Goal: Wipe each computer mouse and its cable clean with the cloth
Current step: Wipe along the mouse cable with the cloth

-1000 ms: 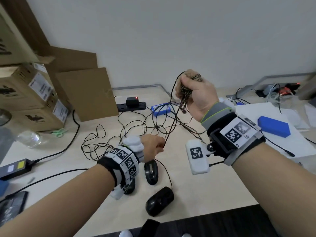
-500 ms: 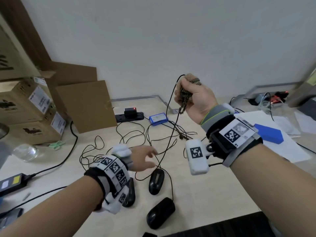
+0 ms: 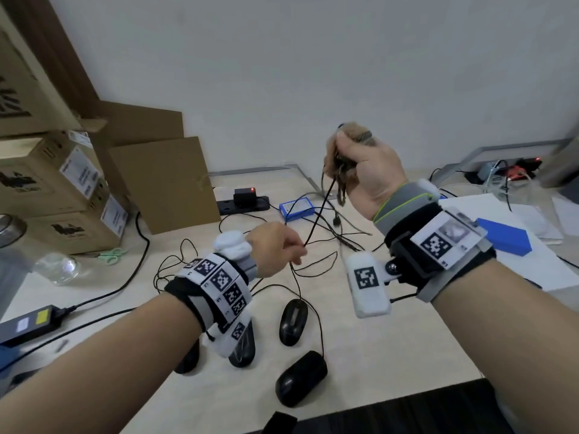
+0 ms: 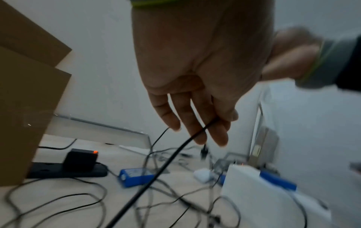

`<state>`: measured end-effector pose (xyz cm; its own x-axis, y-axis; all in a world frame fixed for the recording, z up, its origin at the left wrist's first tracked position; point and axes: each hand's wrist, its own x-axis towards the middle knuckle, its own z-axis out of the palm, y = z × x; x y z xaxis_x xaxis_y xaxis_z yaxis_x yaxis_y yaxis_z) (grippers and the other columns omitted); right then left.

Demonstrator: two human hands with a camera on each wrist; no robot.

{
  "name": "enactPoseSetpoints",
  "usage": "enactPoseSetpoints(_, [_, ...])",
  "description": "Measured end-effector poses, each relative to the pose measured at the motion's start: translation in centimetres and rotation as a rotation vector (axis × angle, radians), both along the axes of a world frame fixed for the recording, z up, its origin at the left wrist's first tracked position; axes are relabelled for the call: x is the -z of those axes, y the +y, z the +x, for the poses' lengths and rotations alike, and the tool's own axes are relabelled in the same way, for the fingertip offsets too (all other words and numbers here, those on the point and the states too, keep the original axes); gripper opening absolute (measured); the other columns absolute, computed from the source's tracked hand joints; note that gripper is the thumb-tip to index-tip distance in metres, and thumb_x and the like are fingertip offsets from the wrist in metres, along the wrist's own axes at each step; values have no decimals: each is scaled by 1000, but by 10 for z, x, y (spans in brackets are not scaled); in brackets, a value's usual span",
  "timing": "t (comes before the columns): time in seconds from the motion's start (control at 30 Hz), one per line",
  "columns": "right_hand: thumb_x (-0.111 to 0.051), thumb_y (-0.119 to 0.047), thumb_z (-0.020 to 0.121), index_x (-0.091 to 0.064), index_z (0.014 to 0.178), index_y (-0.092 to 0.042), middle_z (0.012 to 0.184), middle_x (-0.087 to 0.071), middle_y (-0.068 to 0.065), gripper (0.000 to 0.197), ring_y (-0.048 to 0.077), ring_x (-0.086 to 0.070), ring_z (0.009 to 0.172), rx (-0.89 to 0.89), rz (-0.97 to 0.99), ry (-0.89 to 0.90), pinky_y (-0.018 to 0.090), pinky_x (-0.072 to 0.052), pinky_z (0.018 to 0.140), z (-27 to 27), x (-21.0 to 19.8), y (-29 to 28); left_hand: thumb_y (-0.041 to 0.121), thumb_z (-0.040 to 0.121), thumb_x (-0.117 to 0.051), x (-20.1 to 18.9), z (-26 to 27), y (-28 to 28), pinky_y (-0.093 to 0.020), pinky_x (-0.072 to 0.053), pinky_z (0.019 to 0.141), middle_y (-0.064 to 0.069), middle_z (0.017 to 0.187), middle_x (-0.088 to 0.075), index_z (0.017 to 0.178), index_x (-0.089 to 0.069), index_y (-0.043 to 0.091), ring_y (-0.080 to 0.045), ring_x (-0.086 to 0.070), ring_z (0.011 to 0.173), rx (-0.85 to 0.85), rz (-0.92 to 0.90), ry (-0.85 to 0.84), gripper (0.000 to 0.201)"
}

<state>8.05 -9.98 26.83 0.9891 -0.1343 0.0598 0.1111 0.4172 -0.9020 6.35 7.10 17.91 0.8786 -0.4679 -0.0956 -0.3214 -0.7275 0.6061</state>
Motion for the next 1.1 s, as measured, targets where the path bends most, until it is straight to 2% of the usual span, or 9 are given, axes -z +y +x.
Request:
enactPoseSetpoints(0.2, [-57,-7,94,-55,81,-16,65,-61,0,15,17,-54,53,50,31,-55,25,-45,54,14,-36,-8,33,98,-54,56,-13,29,-27,-50,82,-5,101,-66,106,-68,10,-21,-63,93,344,902,257,28])
enactPoseSetpoints(0.3, [-56,-9,95,-55,81,-14,67,-61,0,15,16,-54,55,11,11,-71,26,-46,55,15,-44,-4,28,94,-61,79,-18,51,-29,-50,82,-7,101,-63,113,-66,8,-22,-61,89,320,1046,384,28])
enactPoseSetpoints(0.4, [-55,-9,95,-56,77,-14,67,-60,1,19,17,-54,56,-47,-18,-36,25,-46,56,11,-32,4,39,89,-64,68,-7,58,-31,-49,93,2,118,-63,129,-58,20,-17,-59,104,249,875,319,44])
enactPoseSetpoints(0.5, [-55,-8,96,-56,80,-12,66,-62,0,16,17,-56,58,-91,-23,22,25,-48,56,5,-7,17,36,90,-65,26,1,36,-23,-47,90,9,129,-60,134,-52,28,-10,-58,112,41,224,230,47])
enactPoseSetpoints(0.57, [-54,-7,95,-57,79,-11,64,-62,0,17,18,-56,61,-101,-26,53,25,-48,58,0,10,27,24,94,-62,-3,4,11,-17,-50,83,5,122,-65,127,-57,18,-8,-62,104,-76,-247,227,34])
enactPoseSetpoints(0.67, [-55,-7,94,-58,77,-7,65,-58,6,17,21,-53,64,-106,-17,83,25,-47,56,-8,30,37,12,99,-53,-35,-1,-15,-29,-54,75,-9,90,-70,107,-60,6,-17,-67,79,-194,-700,290,12])
enactPoseSetpoints(0.8, [-55,-8,94,-55,77,-4,66,-55,9,18,20,-52,62,-94,-39,103,29,-43,57,-8,43,34,8,98,-53,-31,-6,-15,-20,-51,51,-9,61,-61,78,-61,9,-11,-57,47,-264,-722,241,22])
enactPoseSetpoints(0.97, [-54,-7,96,-57,76,-8,70,-56,6,19,18,-51,60,-26,-31,139,24,-44,53,-10,50,23,17,94,-62,-6,-6,-1,-16,-44,49,-3,61,-69,75,-64,12,-11,-61,48,-209,-508,190,20])
enactPoseSetpoints(1.1, [-54,-8,96,-57,74,-13,66,-59,1,22,17,-52,56,37,17,160,25,-43,54,-4,44,13,29,93,-63,19,-10,17,-16,-48,55,4,65,-72,71,-62,24,-5,-63,54,-45,-102,143,23])
